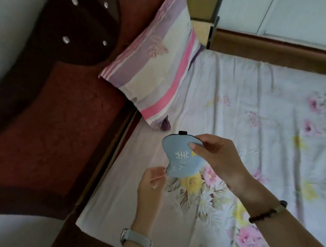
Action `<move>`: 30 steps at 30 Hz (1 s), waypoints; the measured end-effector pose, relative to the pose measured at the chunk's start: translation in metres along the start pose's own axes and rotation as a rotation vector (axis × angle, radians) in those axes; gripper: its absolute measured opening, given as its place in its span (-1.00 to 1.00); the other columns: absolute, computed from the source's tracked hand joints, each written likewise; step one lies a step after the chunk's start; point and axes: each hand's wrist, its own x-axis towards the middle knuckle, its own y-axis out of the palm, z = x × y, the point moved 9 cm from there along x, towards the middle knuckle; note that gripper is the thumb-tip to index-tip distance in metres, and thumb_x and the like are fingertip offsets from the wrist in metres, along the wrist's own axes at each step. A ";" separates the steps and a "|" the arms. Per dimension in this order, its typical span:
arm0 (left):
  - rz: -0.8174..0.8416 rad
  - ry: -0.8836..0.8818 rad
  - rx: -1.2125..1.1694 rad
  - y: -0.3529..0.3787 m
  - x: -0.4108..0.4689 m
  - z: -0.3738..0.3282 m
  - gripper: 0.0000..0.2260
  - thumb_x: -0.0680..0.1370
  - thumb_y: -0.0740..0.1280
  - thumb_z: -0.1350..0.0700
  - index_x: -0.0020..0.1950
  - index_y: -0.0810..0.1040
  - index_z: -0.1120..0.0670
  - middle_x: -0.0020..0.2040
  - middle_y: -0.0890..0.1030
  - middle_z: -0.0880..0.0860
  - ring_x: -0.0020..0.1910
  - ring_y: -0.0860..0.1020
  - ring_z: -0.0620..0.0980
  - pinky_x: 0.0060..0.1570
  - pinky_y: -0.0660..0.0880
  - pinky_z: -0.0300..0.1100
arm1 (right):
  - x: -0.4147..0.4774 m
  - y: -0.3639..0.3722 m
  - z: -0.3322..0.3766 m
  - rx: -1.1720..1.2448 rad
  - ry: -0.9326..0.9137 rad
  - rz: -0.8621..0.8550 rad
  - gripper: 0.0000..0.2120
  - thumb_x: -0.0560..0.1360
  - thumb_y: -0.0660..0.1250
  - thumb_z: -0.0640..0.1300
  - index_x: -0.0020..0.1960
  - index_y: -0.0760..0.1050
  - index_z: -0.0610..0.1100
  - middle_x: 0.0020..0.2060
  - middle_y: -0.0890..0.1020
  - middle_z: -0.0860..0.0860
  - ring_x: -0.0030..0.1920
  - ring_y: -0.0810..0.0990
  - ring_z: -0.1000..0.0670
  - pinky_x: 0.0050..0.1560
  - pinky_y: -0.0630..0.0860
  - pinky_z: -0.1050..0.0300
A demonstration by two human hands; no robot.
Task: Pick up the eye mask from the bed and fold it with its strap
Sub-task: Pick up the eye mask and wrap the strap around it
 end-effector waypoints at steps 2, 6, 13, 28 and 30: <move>0.012 -0.191 -0.221 0.008 -0.017 -0.006 -0.90 0.63 0.26 0.19 0.08 0.56 0.06 0.07 0.61 0.15 0.03 0.62 0.12 -0.10 0.63 -0.07 | -0.012 0.000 0.042 0.024 -0.083 0.032 -0.74 0.46 0.46 -0.31 -0.16 0.69 0.07 -0.30 0.73 0.21 -0.25 0.64 0.24 -0.19 0.51 0.41; 0.318 -0.619 -0.892 0.062 -0.064 -0.031 -0.64 0.64 0.21 -0.03 0.23 0.46 0.25 0.10 0.64 0.39 -0.01 0.68 0.37 -0.14 0.66 0.20 | -0.044 -0.009 0.096 0.074 -0.190 0.077 -0.70 0.44 0.45 -0.37 -0.09 0.73 0.03 -0.16 0.76 -0.01 -0.02 0.71 -0.08 0.05 0.58 0.06; 0.476 -0.501 -1.044 0.085 -0.081 -0.104 -0.54 0.64 0.12 -0.07 0.31 0.49 0.26 0.16 0.64 0.35 0.05 0.68 0.28 -0.02 0.62 0.14 | -0.108 -0.033 0.113 -0.273 -0.259 0.162 -0.81 0.45 0.46 -0.28 -0.02 0.73 -0.05 0.04 0.72 0.00 0.24 0.56 0.07 0.32 0.42 0.16; 0.515 0.185 -0.340 0.094 -0.131 -0.187 -0.51 0.61 0.27 0.22 0.52 0.27 0.04 0.39 0.53 0.16 0.39 0.49 0.14 0.40 0.38 0.20 | -0.141 -0.090 0.132 -0.215 -0.063 -0.339 -0.81 0.56 0.36 -0.22 0.08 0.67 0.01 -0.05 0.74 0.11 -0.01 0.69 0.16 0.05 0.56 0.26; 0.547 0.236 -0.301 0.101 -0.141 -0.190 -0.55 0.66 0.19 0.27 0.53 0.25 0.00 0.42 0.51 0.14 0.41 0.48 0.13 0.41 0.37 0.21 | -0.142 -0.081 0.129 -0.176 -0.016 -0.365 -0.81 0.49 0.46 -0.16 0.10 0.66 -0.02 -0.06 0.73 0.08 -0.09 0.69 0.18 -0.04 0.56 0.32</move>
